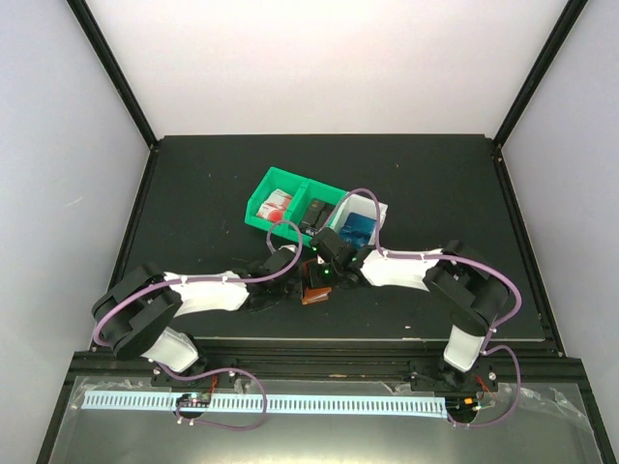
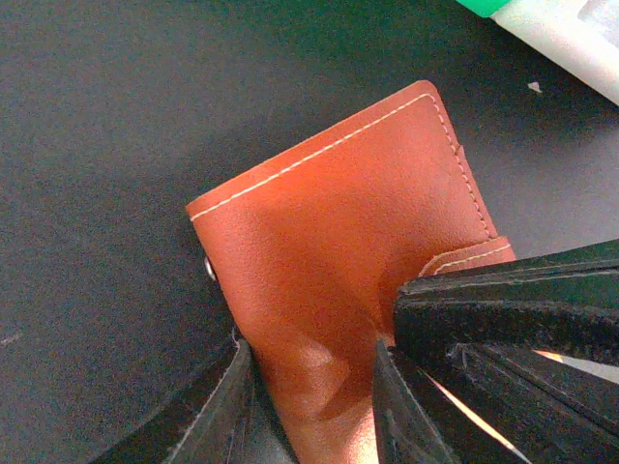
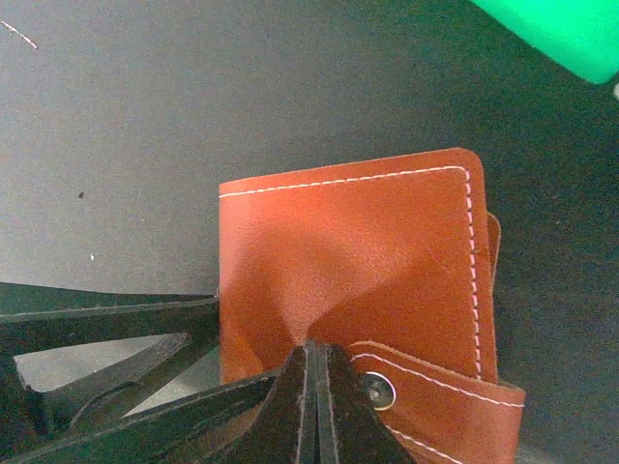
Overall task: Put the credit cards into the card holder
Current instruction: Close the card holder at the center of the board, then adjust the card holder at the center of the board.
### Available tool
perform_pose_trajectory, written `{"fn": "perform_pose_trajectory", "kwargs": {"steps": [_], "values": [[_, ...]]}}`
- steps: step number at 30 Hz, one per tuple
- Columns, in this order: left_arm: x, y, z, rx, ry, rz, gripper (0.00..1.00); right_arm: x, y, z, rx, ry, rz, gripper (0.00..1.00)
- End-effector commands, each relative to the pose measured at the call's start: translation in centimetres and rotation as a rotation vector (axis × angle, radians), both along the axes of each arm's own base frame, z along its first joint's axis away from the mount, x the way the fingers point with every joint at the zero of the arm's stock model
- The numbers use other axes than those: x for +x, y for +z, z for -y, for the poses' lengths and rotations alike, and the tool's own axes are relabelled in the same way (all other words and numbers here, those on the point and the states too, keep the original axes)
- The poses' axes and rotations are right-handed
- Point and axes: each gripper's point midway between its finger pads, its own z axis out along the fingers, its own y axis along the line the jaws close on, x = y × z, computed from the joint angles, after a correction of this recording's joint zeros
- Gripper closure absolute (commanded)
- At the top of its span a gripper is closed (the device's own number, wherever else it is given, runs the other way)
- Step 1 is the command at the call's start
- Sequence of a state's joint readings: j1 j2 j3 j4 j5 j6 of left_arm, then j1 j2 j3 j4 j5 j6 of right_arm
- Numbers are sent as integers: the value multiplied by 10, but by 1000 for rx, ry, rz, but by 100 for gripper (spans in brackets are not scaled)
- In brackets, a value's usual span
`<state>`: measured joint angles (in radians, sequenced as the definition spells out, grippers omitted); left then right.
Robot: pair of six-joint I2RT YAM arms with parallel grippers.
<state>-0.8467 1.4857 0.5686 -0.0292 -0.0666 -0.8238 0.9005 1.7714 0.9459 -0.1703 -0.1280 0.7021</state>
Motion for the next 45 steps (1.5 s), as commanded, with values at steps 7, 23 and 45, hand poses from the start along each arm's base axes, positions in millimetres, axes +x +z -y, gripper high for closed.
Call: {"fn": "perform_pose_trajectory", "kwargs": {"steps": [7, 23, 45], "values": [[-27, -22, -32, 101, 12, -98, 64, -6, 22, 13, 34, -12, 44, 85], [-20, 29, -35, -111, 40, 21, 39, -7, 24, 38, -51, -13, 116, 58], [-14, 39, -53, -179, 78, -3, 24, -33, 10, -10, 157, -39, -89, 72]]}}
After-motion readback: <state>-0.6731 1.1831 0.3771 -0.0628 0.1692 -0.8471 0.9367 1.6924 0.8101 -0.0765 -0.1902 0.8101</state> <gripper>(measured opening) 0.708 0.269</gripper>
